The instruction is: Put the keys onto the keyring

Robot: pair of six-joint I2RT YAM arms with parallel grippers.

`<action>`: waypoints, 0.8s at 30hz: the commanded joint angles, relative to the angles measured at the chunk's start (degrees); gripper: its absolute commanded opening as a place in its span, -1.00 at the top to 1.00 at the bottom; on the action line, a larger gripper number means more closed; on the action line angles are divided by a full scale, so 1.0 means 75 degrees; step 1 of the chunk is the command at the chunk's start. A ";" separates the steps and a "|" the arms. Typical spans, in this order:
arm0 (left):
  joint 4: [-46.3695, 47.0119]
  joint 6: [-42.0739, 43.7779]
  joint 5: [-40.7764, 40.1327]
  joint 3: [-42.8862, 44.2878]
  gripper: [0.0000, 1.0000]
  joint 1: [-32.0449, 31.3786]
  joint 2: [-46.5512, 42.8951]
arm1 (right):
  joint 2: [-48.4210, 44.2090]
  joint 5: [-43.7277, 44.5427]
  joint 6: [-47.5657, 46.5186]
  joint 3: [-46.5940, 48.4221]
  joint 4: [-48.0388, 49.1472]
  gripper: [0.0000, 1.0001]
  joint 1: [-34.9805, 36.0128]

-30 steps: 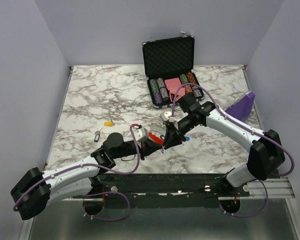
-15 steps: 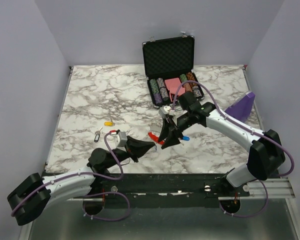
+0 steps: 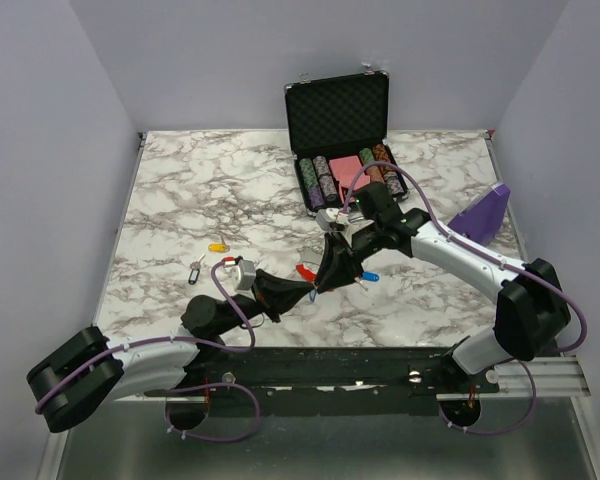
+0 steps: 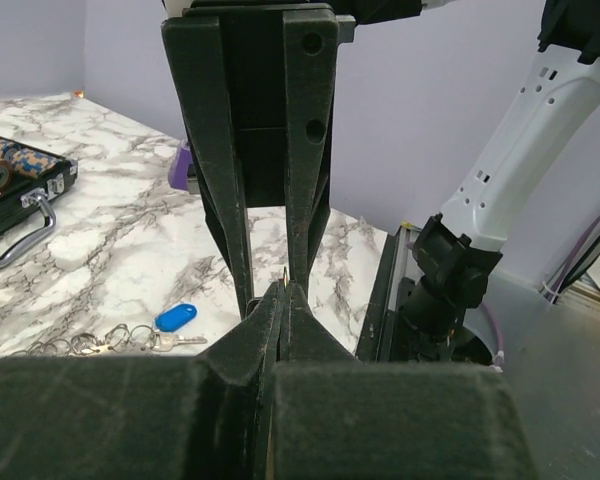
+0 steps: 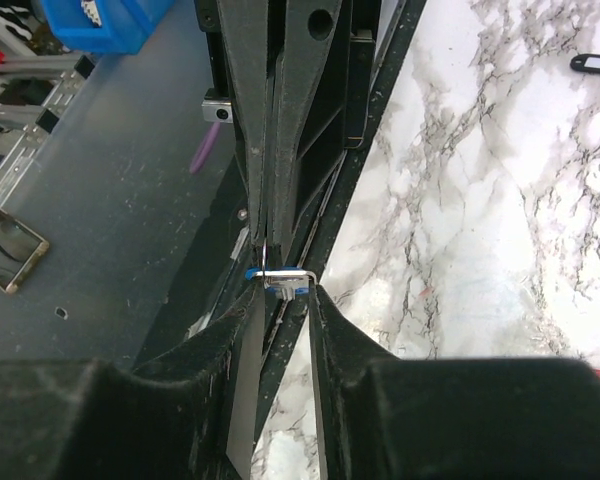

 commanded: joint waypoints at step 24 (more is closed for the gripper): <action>0.0291 -0.0080 -0.0422 -0.0319 1.00 0.0015 -0.0005 | -0.0198 -0.0142 0.0335 -0.0024 0.0280 0.45 0.0051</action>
